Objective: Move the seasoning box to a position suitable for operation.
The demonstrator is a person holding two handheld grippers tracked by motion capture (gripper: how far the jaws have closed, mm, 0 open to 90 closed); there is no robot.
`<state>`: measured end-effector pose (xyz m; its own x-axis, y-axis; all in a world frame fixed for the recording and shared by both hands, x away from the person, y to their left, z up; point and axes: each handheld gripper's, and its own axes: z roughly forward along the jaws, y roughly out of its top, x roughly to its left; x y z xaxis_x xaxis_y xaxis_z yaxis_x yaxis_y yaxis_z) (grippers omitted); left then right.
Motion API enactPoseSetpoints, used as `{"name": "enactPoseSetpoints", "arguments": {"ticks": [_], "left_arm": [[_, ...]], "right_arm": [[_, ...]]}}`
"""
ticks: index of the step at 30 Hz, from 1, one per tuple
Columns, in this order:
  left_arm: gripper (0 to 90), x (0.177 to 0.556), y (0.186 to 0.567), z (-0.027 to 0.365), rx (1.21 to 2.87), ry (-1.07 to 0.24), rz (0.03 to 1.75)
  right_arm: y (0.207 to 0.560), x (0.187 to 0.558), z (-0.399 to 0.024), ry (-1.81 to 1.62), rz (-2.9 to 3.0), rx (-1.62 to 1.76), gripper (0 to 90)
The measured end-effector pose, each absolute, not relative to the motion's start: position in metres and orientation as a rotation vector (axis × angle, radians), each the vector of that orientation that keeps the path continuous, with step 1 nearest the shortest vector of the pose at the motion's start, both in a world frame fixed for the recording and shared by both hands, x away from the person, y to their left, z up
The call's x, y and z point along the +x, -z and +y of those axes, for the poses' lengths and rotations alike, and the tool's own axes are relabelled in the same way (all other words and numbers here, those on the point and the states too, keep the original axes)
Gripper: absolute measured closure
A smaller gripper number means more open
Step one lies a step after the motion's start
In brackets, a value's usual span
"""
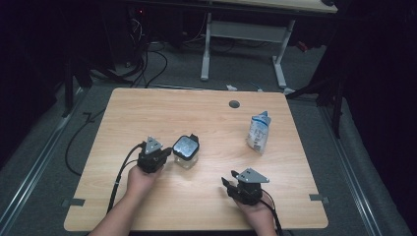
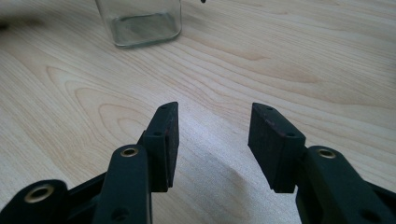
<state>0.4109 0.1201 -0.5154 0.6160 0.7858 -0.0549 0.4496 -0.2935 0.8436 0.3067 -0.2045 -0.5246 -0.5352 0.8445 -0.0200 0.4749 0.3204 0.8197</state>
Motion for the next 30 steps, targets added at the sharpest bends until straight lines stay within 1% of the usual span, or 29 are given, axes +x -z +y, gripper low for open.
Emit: {"name": "enactPoseSetpoints", "arguments": {"ticks": [13,30], "left_arm": [[90.0,0.405,0.514,0.118,1.944,-0.460,0.946],[90.0,0.374,0.510,0.105,1.941,-0.440,0.857]], "right_arm": [[0.526,0.306,-0.204,-1.092,2.140,1.163,54.1],[0.528,0.306,-0.203,-1.079,2.143,1.155,53.5]]}}
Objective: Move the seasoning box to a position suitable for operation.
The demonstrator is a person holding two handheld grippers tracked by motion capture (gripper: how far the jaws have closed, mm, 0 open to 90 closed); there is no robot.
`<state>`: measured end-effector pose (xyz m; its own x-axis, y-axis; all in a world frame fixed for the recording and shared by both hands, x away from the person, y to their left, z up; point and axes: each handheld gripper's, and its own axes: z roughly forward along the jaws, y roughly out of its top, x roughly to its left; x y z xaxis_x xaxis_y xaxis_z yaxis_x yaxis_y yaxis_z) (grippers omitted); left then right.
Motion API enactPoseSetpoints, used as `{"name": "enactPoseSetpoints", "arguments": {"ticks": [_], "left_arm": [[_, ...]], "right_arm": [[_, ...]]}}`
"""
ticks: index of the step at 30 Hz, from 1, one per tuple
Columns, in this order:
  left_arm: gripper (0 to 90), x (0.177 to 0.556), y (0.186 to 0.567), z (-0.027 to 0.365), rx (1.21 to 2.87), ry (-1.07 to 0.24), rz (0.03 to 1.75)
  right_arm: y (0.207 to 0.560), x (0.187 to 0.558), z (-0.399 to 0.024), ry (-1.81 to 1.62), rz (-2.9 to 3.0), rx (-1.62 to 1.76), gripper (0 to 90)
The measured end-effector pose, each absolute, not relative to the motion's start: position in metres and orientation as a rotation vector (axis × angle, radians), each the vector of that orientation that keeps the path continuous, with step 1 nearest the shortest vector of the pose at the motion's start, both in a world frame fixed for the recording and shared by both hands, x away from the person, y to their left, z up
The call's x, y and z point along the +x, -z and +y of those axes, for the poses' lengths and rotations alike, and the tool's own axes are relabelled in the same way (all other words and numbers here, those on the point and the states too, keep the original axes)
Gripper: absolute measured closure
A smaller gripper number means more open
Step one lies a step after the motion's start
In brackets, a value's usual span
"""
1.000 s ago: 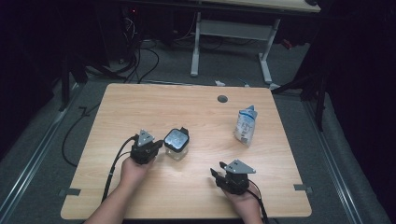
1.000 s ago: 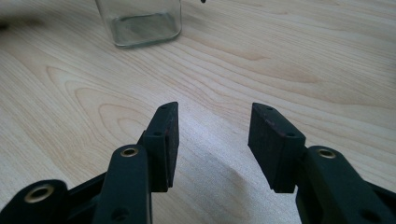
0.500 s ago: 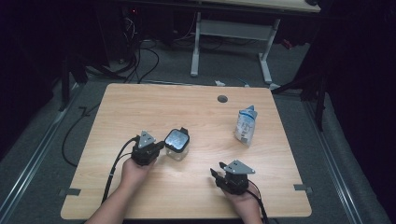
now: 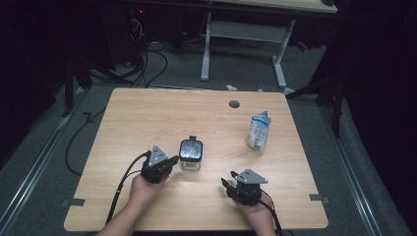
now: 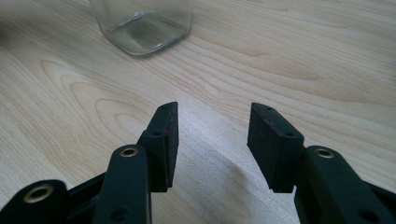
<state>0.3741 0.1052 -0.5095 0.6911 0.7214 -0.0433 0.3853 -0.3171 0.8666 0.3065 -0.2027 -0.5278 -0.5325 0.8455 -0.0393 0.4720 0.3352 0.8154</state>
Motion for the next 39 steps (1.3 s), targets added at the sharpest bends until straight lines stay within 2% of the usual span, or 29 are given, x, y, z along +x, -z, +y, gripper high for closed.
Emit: {"name": "enactPoseSetpoints", "arguments": {"ticks": [24,30,34,39], "left_arm": [[89.9,0.363,0.513,0.067,1.954,-0.370,0.786],[90.0,0.362,0.514,0.073,1.958,-0.384,0.800],[90.0,0.381,0.513,0.098,1.917,-0.430,0.897],[90.0,0.408,0.509,0.103,1.912,-0.463,0.947]], "right_arm": [[0.528,0.306,-0.203,-1.066,2.142,1.153,53.1],[0.528,0.306,-0.203,-1.067,2.137,1.160,53.0],[0.528,0.306,-0.205,-1.067,2.133,1.158,53.0],[0.528,0.306,-0.204,-1.062,2.136,1.160,53.0]]}}
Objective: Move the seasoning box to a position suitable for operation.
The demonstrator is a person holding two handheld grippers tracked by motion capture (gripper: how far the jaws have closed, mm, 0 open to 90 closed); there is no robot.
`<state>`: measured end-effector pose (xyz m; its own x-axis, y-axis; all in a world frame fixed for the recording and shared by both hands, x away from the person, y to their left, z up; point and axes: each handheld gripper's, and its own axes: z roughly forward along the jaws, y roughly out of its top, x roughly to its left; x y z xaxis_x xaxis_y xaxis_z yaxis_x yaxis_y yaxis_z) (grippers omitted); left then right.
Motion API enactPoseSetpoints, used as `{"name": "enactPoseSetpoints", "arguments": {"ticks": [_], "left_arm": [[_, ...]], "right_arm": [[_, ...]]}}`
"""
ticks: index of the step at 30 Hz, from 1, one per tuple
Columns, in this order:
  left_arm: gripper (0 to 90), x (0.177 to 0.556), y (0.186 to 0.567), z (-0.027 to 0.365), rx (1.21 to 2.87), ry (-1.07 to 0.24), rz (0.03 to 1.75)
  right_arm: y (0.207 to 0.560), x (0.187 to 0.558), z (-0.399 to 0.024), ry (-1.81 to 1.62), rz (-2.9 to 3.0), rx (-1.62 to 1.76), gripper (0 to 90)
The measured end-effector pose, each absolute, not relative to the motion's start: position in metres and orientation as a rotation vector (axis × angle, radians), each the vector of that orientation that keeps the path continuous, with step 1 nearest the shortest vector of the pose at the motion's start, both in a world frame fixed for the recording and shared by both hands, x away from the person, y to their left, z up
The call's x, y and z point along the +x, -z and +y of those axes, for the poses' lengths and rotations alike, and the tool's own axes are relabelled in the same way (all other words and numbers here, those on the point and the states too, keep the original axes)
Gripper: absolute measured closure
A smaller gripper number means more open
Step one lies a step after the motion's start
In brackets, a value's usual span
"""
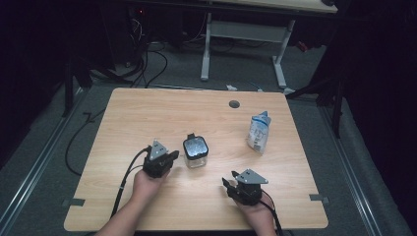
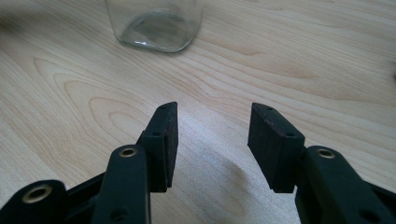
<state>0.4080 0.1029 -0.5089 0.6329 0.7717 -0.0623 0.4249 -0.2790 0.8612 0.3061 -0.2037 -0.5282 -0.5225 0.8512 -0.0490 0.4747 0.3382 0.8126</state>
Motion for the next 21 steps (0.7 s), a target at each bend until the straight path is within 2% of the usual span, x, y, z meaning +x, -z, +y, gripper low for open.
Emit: {"name": "enactPoseSetpoints", "arguments": {"ticks": [4,9,15,21], "left_arm": [[90.0,0.436,0.505,0.093,1.926,-0.450,0.931],[90.0,0.443,0.508,0.087,1.918,-0.418,0.911],[90.0,0.438,0.509,0.083,1.925,-0.414,0.880],[90.0,0.417,0.504,0.075,1.922,-0.390,0.800]], "right_arm": [[0.528,0.306,-0.203,-1.062,2.133,1.154,53.0],[0.528,0.305,-0.203,-1.059,2.134,1.149,53.0],[0.528,0.305,-0.203,-1.055,2.130,1.152,53.0],[0.528,0.305,-0.205,-1.046,2.125,1.157,52.9]]}}
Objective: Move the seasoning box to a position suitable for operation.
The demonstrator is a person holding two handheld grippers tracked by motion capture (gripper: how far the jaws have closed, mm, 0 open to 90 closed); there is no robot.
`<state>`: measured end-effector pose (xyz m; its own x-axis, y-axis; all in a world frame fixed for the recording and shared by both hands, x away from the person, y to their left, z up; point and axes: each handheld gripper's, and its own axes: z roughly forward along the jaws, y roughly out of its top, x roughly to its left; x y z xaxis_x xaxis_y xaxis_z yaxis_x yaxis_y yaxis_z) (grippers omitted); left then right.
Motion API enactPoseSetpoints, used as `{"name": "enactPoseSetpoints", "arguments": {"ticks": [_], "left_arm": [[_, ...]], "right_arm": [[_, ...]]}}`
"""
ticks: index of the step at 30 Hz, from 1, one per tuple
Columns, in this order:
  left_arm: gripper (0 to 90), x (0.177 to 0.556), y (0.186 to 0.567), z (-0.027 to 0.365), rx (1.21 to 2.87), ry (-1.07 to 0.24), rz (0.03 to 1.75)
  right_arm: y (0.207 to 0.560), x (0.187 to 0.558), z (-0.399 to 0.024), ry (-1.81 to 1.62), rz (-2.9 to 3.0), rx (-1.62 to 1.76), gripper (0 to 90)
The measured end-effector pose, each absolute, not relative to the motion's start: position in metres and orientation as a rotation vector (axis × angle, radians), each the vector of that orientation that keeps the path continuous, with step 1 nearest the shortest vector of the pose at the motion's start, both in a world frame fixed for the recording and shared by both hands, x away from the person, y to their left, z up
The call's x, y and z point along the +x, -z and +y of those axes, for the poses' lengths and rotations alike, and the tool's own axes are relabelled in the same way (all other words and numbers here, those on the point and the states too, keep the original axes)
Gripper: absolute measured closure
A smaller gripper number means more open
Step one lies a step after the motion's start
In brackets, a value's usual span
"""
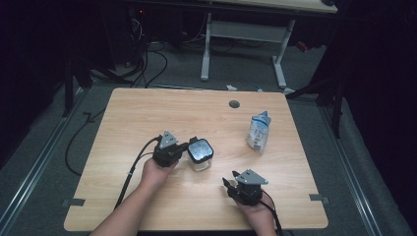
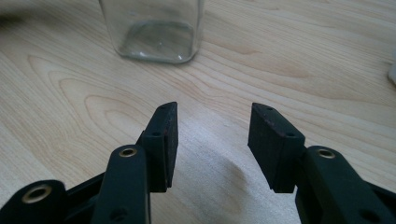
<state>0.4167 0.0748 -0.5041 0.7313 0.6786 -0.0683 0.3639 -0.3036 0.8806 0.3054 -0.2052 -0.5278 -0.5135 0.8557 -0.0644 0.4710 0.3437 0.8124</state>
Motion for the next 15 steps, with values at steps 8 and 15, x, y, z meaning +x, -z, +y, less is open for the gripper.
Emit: {"name": "enactPoseSetpoints", "arguments": {"ticks": [8,15], "left_arm": [[90.0,0.393,0.504,0.068,1.912,-0.372,0.764],[90.0,0.379,0.511,0.084,1.883,-0.393,0.840]], "right_arm": [[0.527,0.306,-0.208,-1.052,2.114,1.164,53.2],[0.522,0.314,-0.207,-1.069,2.109,1.193,82.6]]}}
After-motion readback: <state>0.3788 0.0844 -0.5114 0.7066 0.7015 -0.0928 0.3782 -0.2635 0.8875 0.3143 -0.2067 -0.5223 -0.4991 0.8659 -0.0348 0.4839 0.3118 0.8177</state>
